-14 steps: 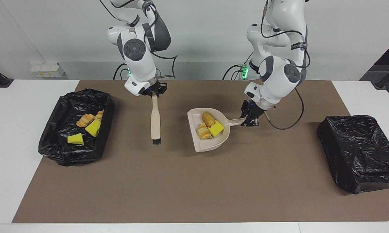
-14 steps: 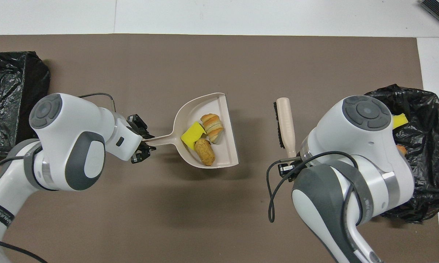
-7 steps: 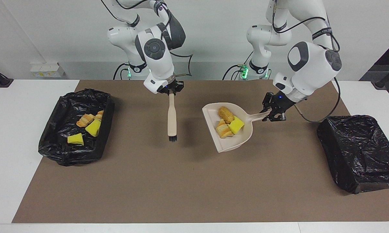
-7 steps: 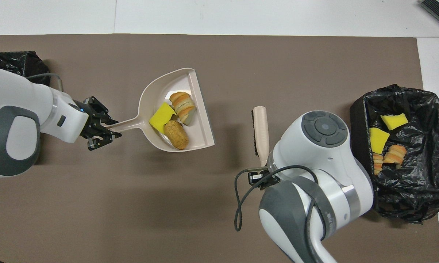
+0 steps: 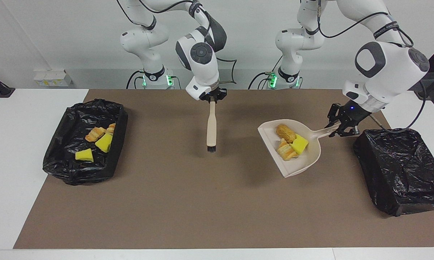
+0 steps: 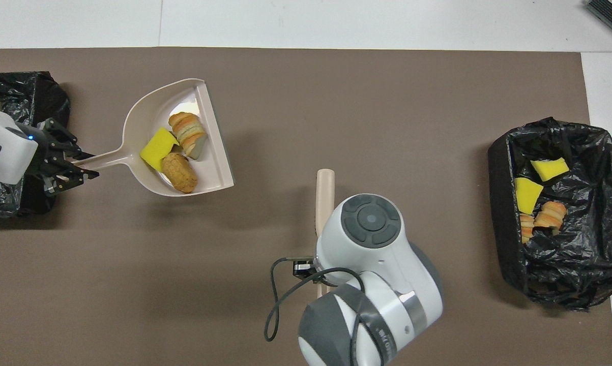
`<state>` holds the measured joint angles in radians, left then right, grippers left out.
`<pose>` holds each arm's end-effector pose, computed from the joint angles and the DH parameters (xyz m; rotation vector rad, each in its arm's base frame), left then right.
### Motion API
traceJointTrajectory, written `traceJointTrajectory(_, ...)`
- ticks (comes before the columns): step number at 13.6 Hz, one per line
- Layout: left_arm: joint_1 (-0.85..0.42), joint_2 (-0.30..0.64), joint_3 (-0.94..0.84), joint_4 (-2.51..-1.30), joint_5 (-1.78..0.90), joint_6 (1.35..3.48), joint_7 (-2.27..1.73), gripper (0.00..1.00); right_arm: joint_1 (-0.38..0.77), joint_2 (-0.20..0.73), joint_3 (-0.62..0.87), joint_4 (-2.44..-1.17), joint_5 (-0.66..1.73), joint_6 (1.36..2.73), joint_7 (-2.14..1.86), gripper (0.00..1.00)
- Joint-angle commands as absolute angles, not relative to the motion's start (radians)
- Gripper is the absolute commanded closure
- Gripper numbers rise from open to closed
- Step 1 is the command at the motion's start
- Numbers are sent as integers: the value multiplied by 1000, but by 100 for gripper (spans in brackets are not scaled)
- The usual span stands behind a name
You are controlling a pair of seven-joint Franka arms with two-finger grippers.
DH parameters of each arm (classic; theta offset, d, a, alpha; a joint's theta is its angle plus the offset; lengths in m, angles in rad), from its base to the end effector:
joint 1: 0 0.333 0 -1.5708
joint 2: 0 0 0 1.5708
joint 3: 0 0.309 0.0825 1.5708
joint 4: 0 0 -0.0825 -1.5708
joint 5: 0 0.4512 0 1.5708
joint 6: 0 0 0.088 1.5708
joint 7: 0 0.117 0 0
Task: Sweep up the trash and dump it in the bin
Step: 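Tip the dustpan over the left bin while the right gripper lowers the brush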
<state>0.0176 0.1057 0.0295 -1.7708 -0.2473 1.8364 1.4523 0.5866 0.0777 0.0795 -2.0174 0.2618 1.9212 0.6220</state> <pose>0.6541 0.0083 0.4566 2.3064 -1.8184 0.1925 0.4638 0.3904 0.3524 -3.0184 0.1018 0.4328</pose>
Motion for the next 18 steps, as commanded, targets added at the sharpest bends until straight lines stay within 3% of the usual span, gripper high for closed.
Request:
traceJointTrajectory(1,86,181,18,-1632,-190,1757,1500,100,653,142,78,-2016,282,1977,669,100)
traceJointTrajectory(4,159,221,17,-1557,-163,1724,1557,100,693,111,77,-2055,268,1875,663,100)
traceJointTrajectory(7,192,285,15,-1438,-80,1664,1598,100,684,86,74,-2124,265,1917,660,100)
traceJointTrajectory(9,239,293,15,-1419,-75,1666,1644,100,681,65,75,-2176,267,1974,666,100)
traceJointTrajectory(16,345,402,21,-1266,-6,1582,1831,100,684,63,77,-2224,267,2052,578,100)
traceJointTrajectory(18,377,405,23,-1262,33,1582,1896,100,681,67,77,-2226,267,2054,572,88)
